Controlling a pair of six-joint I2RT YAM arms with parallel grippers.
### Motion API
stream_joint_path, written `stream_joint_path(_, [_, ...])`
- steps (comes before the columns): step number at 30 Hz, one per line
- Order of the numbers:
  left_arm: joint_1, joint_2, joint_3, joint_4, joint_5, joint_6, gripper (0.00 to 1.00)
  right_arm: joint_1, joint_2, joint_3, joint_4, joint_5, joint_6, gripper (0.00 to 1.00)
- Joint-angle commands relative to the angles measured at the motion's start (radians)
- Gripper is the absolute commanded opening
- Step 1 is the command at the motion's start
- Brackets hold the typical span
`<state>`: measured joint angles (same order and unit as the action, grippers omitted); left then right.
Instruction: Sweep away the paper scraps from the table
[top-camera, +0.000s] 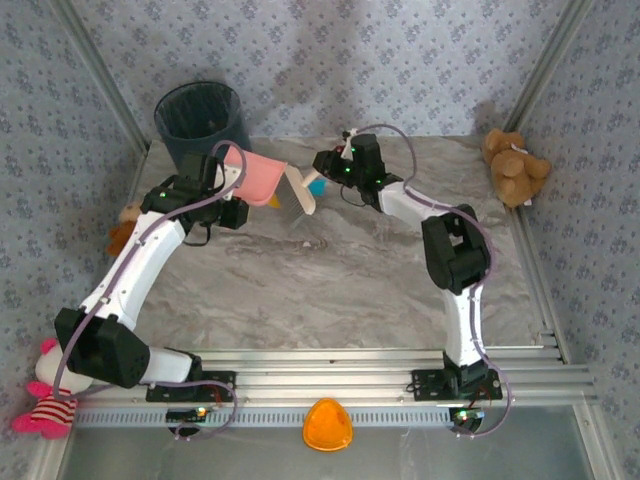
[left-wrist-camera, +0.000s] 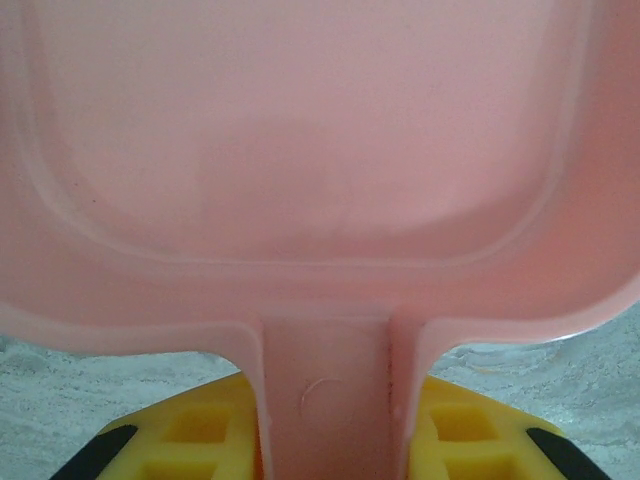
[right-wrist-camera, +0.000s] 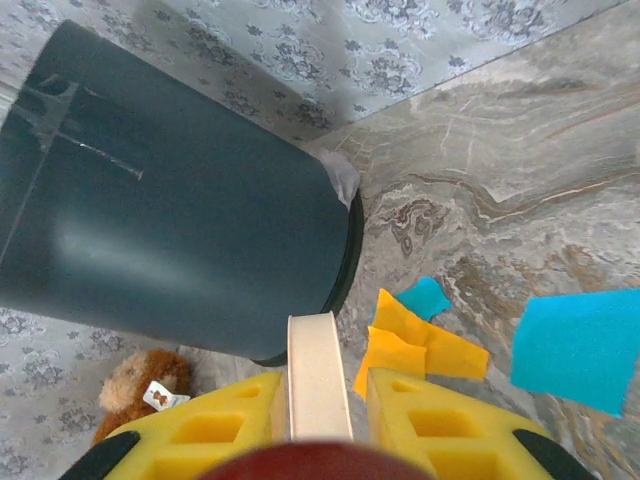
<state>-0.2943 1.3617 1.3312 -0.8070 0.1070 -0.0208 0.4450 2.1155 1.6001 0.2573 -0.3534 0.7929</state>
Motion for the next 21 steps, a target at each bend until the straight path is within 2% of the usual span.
stream_joint_path(1, [0.008, -0.015, -0.001, 0.030, 0.002, -0.015, 0.00, 0.013, 0.048, 0.099, 0.003, -0.011, 0.058, 0.00])
stream_joint_path(21, [0.021, 0.008, -0.001, 0.022, 0.000, -0.009, 0.00, 0.013, 0.256, 0.276, 0.060, 0.048, 0.226, 0.00])
